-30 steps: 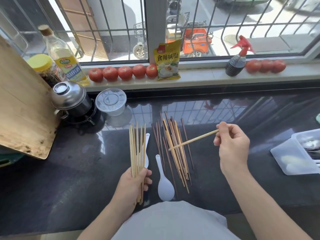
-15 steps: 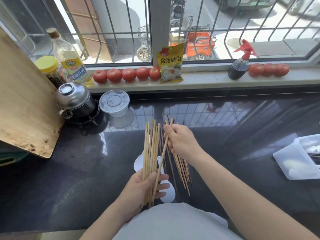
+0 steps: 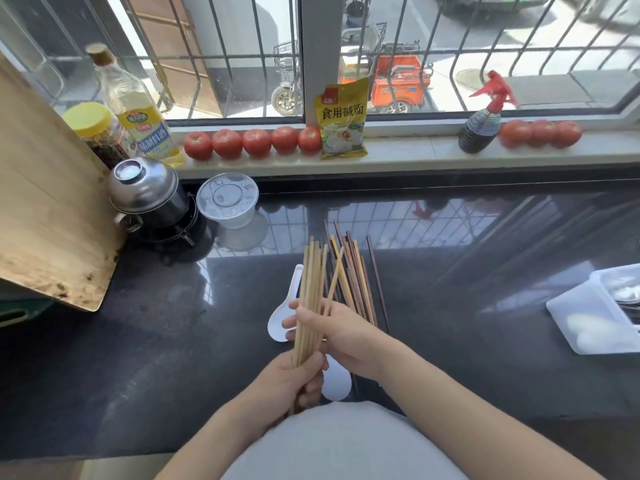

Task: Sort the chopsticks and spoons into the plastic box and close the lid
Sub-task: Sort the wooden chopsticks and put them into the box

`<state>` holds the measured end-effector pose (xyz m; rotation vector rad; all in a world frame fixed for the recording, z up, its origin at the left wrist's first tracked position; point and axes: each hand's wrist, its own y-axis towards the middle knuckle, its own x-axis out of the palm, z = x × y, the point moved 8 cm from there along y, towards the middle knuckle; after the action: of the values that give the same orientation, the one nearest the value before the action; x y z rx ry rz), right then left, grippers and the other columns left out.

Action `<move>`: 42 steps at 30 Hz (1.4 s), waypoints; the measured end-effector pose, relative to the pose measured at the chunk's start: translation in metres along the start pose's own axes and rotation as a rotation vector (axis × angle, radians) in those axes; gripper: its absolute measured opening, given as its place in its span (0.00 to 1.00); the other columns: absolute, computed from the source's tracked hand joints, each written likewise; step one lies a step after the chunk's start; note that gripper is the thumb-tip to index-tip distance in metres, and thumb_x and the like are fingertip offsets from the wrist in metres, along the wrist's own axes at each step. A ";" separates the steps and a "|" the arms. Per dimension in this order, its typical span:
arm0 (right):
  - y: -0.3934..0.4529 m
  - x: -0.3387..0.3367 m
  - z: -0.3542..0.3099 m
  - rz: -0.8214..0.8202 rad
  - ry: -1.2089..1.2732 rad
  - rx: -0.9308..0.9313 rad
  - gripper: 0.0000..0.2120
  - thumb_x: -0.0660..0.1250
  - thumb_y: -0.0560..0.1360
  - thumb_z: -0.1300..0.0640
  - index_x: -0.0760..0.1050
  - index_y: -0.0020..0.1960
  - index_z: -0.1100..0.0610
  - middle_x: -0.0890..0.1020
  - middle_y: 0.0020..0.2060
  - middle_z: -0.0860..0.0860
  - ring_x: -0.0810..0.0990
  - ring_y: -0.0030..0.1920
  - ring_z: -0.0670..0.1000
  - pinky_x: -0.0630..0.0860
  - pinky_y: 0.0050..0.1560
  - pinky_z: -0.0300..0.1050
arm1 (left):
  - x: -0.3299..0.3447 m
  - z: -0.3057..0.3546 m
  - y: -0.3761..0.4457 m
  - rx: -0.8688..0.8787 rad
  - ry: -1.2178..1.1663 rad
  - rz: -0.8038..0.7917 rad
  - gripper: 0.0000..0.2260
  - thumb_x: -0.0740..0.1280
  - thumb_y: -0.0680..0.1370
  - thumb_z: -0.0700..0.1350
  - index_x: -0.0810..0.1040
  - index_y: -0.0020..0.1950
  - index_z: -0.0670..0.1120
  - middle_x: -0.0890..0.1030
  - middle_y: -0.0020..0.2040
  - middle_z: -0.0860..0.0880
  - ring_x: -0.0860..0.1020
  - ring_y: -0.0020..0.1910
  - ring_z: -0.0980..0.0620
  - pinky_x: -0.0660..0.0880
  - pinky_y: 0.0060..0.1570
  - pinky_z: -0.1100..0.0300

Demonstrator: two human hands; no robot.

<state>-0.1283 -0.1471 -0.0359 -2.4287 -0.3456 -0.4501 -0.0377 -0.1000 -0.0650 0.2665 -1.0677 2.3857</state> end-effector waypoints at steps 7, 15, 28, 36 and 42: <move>0.013 -0.013 -0.045 0.087 0.388 -0.178 0.14 0.69 0.80 0.54 0.73 0.62 0.60 0.72 0.31 0.51 0.72 0.31 0.49 0.76 0.43 0.46 | 0.008 0.007 0.003 -0.023 0.323 -0.023 0.18 0.70 0.79 0.50 0.64 0.36 0.49 0.64 0.28 0.50 0.59 0.25 0.51 0.58 0.27 0.61; 0.038 0.012 -0.023 0.166 0.089 -0.033 0.20 0.69 0.80 0.51 0.72 0.66 0.62 0.75 0.36 0.53 0.75 0.29 0.50 0.81 0.43 0.47 | -0.009 0.015 0.014 -0.004 0.146 0.251 0.10 0.65 0.79 0.40 0.68 0.39 0.44 0.65 0.27 0.48 0.64 0.24 0.49 0.62 0.27 0.59; 0.046 -0.095 -0.073 0.337 -0.362 -0.095 0.19 0.56 0.85 0.43 0.70 0.72 0.49 0.80 0.61 0.44 0.82 0.58 0.48 0.79 0.60 0.47 | -0.025 -0.011 0.023 -0.209 -0.060 0.302 0.18 0.66 0.82 0.44 0.60 0.37 0.50 0.58 0.28 0.50 0.55 0.25 0.51 0.55 0.25 0.60; 0.003 -0.144 0.024 0.665 -1.271 0.214 0.18 0.66 0.78 0.39 0.68 0.48 0.53 0.77 0.41 0.49 0.79 0.41 0.53 0.76 0.40 0.49 | -0.065 -0.026 0.009 -0.214 -0.344 0.569 0.18 0.66 0.82 0.46 0.63 0.35 0.50 0.59 0.27 0.51 0.58 0.23 0.53 0.56 0.25 0.61; -0.003 -0.163 0.030 0.800 -1.371 0.233 0.18 0.59 0.82 0.39 0.65 0.50 0.54 0.81 0.47 0.54 0.82 0.47 0.58 0.71 0.38 0.47 | -0.059 -0.023 0.010 -0.216 -0.260 0.538 0.20 0.66 0.82 0.45 0.61 0.34 0.50 0.59 0.27 0.50 0.58 0.23 0.53 0.57 0.24 0.60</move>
<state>-0.2706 -0.1471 -0.1218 -2.0217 0.0699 1.5300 0.0078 -0.1102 -0.1087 0.2397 -1.6818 2.7148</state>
